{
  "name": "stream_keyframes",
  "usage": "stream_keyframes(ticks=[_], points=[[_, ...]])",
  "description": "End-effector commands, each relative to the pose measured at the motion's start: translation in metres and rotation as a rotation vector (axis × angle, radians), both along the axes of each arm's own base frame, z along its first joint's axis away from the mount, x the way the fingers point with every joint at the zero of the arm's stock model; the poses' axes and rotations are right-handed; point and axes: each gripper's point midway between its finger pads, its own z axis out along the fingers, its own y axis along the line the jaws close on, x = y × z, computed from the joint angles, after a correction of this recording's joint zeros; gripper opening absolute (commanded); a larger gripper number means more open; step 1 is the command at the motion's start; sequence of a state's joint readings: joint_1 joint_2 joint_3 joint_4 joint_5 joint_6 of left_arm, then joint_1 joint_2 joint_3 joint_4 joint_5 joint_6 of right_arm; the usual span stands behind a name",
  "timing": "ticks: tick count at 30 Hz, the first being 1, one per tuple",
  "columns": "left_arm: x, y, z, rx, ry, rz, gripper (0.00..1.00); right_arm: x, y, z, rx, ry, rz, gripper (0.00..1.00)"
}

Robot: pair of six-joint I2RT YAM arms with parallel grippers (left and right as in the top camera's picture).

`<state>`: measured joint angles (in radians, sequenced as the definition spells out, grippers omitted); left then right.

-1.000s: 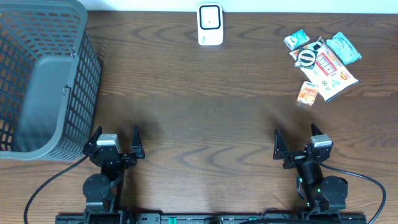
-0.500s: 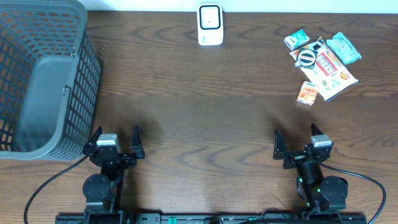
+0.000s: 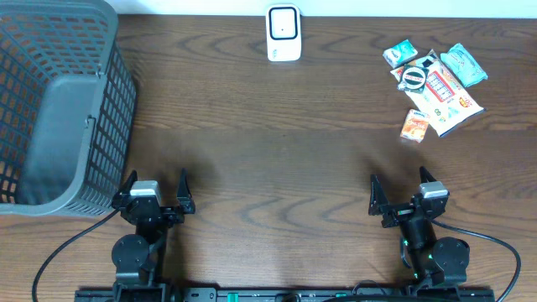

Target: Scan the item barcode

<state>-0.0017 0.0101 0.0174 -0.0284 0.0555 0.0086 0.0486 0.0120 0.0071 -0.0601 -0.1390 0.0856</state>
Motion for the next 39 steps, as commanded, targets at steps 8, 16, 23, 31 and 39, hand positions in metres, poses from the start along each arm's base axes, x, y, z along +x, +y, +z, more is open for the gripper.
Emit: stream_keyframes(ticks=[8,16,23,31,39], points=[[-0.0013,0.0037,-0.0154,0.02,0.049,0.017,0.98,0.0,-0.002,-0.0002,-0.012,-0.003,-0.007,0.99],[-0.0014,0.0037,-0.0155,0.02,0.05,0.017,0.98,0.0,-0.002,-0.0002,-0.012,-0.003,-0.007,0.99],[-0.0014,0.0043,-0.0156,0.021,0.05,0.021,0.98,0.0,-0.0019,-0.0002,-0.012,-0.003,-0.006,0.99],[-0.0015,0.008,-0.0156,0.021,0.05,0.036,0.98,0.0,-0.002,-0.0002,-0.012,-0.003,-0.007,0.99],[-0.0015,0.008,-0.0157,0.02,0.051,0.036,0.98,0.0,-0.0019,-0.0002,-0.012,-0.003,-0.006,0.99]])
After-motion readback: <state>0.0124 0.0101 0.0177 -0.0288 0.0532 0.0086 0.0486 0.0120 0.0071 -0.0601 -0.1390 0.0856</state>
